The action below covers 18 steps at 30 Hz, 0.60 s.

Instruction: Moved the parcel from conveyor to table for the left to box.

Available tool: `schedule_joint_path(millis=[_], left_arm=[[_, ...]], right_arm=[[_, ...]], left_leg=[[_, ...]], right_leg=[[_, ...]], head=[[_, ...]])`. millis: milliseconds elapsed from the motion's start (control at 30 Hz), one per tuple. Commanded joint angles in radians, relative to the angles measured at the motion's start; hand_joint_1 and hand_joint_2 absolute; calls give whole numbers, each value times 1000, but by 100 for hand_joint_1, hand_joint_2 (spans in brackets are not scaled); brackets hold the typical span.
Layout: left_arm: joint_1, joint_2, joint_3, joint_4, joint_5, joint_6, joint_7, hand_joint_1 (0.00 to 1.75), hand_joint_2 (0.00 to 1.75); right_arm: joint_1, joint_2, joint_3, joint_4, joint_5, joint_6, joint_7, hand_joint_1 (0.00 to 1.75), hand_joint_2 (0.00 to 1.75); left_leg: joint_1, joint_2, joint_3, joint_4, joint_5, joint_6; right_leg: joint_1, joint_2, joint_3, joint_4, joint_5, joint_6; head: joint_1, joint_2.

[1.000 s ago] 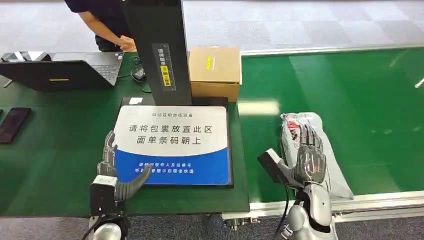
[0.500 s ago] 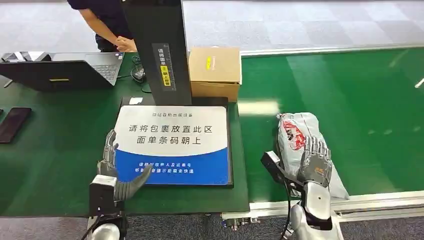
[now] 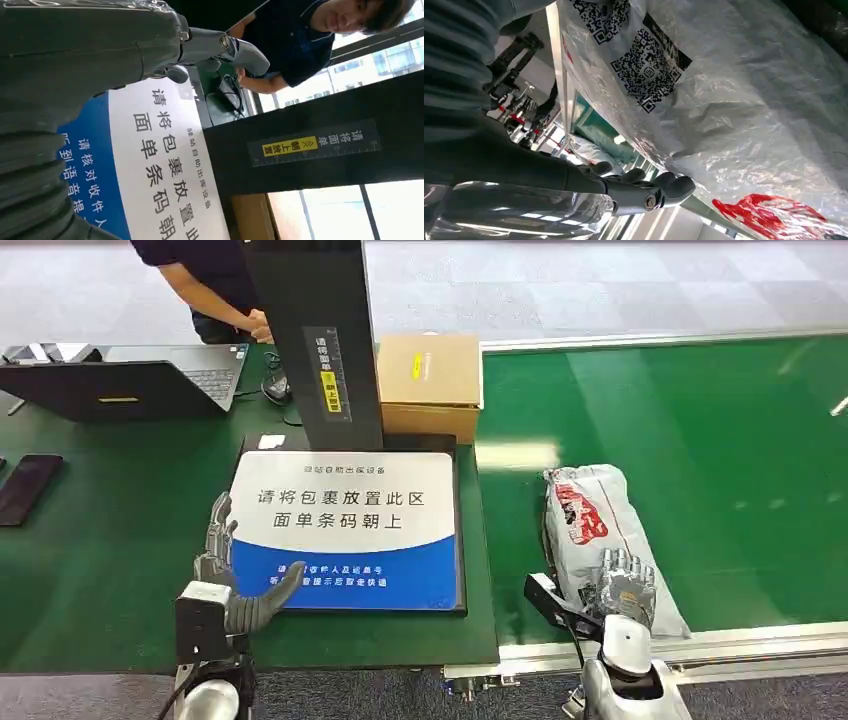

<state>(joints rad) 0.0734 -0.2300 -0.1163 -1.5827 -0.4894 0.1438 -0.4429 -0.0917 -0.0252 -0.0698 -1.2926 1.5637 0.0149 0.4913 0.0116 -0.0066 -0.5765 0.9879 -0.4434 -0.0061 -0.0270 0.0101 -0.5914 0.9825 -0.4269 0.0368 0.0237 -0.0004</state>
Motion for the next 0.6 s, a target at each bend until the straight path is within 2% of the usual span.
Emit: schedule_joint_path(millis=[33,67,100,133,167,467,600], left_arm=[[-19,-8,6,26,-5,-9,10,0,175],[-20,-8,6,28,-6,-10,10,0,175],[-24,-6,7,31,-7,-11,10,0,175],[-24,-6,7,31,-7,-11,10,0,175],[-27,-4,7,31,-8,-13,9,0,175],[-37,-4,6,48,-7,-24,3,0,175],[-16,-4,14,28,-10,-21,-4,0,175]], right_arm=[[-58,-19,39,113,7,17,15,79,175],[-59,-20,42,115,7,15,12,157,175],[-62,-20,50,117,7,7,11,164,175],[-62,-20,50,117,7,7,11,164,175],[-63,-16,51,116,7,2,11,175,175],[-56,-26,92,80,7,-33,18,175,175],[-47,-55,161,3,7,-148,48,175,175]], left_leg=[[0,2,2,-1,0,0],[0,2,3,-1,-1,1],[0,2,4,-1,-1,1],[0,1,2,-1,0,0],[0,1,4,-2,0,0],[0,0,4,-1,-1,0],[0,1,4,-1,-1,0]], right_leg=[[1,1,2,-1,0,-2],[0,1,3,-1,0,-2],[0,1,3,-1,0,-3],[0,0,2,-1,0,-2],[0,-1,3,-1,0,-3],[1,-1,4,-1,-1,-3],[0,-1,3,-1,-1,-3]], head=[[0,0],[0,0],[0,0],[0,0],[0,0],[0,0],[0,0]])
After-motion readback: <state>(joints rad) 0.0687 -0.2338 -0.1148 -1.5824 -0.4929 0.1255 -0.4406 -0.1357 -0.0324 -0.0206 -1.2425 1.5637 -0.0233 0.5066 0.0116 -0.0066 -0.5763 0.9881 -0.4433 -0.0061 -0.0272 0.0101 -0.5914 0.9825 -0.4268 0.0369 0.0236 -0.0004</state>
